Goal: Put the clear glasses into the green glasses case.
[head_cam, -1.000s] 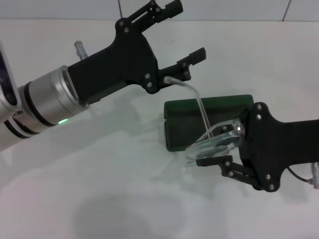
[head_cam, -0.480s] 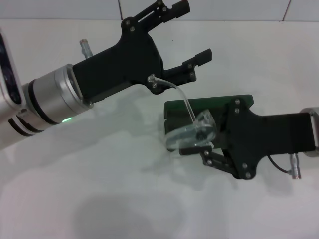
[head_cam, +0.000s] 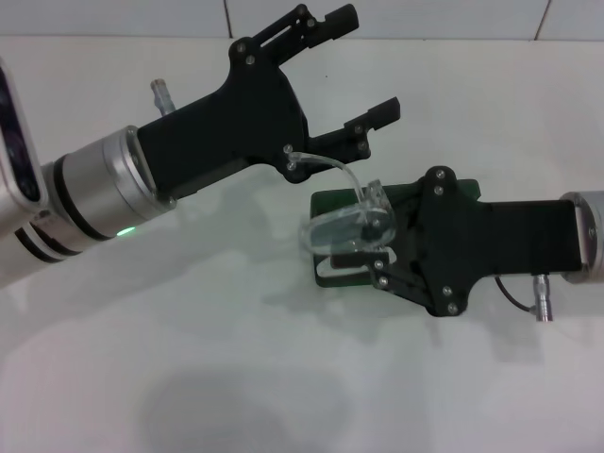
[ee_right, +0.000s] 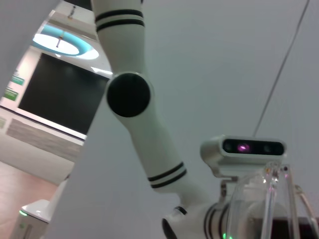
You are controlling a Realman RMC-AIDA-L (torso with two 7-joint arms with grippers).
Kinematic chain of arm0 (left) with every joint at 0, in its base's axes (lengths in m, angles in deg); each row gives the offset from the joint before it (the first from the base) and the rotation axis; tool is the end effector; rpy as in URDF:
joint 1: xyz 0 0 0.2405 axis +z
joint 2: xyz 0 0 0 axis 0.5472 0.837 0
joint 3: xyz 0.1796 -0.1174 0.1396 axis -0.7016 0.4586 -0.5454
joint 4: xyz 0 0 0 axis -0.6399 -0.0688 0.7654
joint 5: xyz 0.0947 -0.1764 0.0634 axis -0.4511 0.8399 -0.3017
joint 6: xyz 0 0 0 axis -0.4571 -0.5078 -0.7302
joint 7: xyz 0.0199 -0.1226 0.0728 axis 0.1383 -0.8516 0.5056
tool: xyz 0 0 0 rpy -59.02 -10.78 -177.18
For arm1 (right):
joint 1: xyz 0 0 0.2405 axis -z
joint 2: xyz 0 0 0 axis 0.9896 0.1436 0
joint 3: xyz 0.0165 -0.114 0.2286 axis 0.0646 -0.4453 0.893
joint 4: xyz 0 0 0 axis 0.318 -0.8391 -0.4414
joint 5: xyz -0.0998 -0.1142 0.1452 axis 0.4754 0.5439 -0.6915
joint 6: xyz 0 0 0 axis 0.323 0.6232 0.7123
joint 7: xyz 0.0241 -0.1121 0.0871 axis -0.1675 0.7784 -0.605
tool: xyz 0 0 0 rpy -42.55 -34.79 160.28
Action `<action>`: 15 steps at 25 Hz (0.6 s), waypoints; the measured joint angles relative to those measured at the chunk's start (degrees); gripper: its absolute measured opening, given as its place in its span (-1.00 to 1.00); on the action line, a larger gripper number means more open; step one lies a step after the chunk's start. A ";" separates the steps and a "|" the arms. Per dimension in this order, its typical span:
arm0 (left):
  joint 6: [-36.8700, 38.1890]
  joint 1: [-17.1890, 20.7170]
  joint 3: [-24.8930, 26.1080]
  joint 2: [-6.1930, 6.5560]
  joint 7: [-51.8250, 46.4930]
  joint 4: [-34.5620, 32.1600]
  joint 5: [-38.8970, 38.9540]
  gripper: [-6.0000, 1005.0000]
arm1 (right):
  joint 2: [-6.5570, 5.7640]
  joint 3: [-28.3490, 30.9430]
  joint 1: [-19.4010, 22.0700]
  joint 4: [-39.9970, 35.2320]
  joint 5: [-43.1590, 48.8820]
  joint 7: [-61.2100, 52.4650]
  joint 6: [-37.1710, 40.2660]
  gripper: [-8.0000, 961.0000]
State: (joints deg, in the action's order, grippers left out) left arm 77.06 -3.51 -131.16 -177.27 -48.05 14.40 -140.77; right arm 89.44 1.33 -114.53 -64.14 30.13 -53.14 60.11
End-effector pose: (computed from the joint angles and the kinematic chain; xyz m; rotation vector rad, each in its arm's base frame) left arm -0.1710 0.3194 -0.0324 -2.3286 0.3172 -1.3616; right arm 0.1749 0.2966 -0.0269 -2.6668 -0.6474 1.2280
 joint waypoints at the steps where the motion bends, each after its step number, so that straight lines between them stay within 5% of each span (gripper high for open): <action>1: 0.01 0.05 -0.06 0.00 0.00 0.03 -0.01 0.59 | 0.00 -0.08 0.00 0.00 -0.26 -0.08 -0.49 -0.67; 15: -0.02 -0.10 -2.21 -0.06 0.00 0.04 0.06 0.59 | 0.00 -0.33 0.35 0.35 -1.12 -0.12 -2.12 -0.66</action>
State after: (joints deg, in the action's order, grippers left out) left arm 77.04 -3.61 -133.37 -177.33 -48.05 14.44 -140.72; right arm 89.44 1.00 -114.18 -63.79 29.01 -53.27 57.99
